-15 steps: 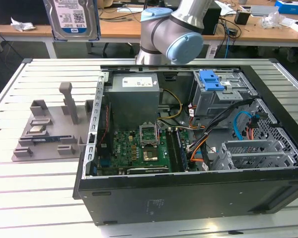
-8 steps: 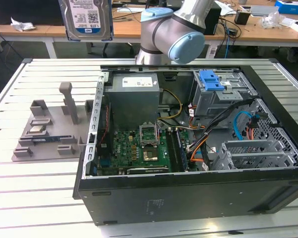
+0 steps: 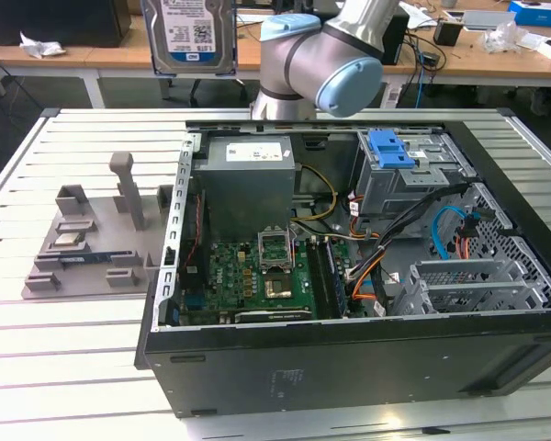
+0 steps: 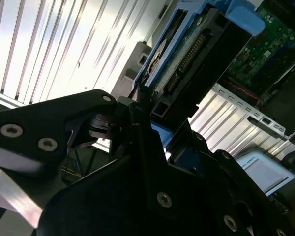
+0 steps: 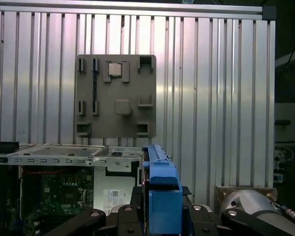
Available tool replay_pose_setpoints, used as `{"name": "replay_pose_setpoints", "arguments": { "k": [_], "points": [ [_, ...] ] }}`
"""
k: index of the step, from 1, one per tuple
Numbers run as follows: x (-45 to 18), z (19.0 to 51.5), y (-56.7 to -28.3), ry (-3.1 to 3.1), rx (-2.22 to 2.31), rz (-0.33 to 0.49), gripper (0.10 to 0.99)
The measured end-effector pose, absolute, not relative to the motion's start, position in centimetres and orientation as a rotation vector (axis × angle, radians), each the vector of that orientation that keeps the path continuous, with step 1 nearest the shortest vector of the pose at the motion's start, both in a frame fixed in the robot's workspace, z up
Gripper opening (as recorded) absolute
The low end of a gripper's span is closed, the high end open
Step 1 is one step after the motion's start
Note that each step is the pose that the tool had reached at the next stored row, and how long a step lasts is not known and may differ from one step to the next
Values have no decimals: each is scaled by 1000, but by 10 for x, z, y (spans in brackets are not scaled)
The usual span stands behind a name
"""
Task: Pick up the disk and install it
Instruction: 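Pick up the disk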
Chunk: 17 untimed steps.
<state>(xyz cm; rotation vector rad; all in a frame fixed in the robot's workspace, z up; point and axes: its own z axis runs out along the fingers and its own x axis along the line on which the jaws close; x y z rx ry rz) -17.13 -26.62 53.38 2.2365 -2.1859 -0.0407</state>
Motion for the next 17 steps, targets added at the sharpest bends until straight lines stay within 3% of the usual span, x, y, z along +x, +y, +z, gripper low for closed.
{"name": "replay_pose_setpoints", "arguments": {
  "k": [17],
  "points": [
    [-91,534,-266,-2186,2236,-41,369]
  ]
}}
